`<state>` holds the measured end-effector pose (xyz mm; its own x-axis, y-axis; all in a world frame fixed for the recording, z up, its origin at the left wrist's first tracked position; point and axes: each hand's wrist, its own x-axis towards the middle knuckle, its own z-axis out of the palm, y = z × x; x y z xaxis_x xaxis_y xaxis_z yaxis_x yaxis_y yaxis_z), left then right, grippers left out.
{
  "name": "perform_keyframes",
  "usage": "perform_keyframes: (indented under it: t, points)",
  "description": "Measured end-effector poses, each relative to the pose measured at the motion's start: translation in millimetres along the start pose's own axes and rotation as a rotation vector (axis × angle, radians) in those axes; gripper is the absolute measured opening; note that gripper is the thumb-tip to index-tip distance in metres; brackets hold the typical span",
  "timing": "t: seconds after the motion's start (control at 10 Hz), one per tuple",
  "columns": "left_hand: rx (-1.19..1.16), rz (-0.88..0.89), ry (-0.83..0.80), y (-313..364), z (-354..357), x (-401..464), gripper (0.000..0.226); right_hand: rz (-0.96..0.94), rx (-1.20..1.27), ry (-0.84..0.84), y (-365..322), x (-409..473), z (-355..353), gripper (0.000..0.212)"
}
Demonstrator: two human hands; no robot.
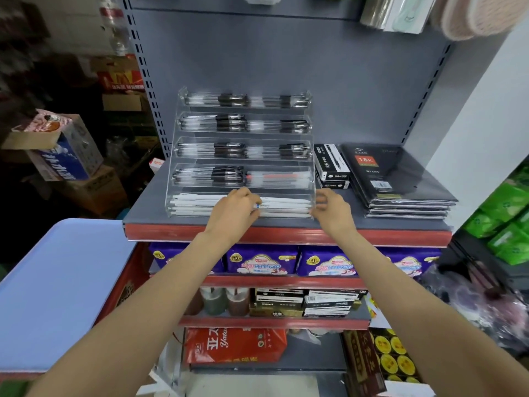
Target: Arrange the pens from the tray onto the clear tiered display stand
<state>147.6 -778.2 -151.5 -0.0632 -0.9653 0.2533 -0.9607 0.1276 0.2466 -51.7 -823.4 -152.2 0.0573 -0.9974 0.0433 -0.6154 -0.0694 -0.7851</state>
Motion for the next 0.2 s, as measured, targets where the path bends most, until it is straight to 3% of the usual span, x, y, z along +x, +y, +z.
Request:
perform_keyframes:
  t: [0.2]
  points:
    - [-0.034, -0.085, 0.026, -5.7, -11.2, -0.9, 0.027, 0.019, 0.019, 0.094, -5.4, -4.7, 4.7, 0.037]
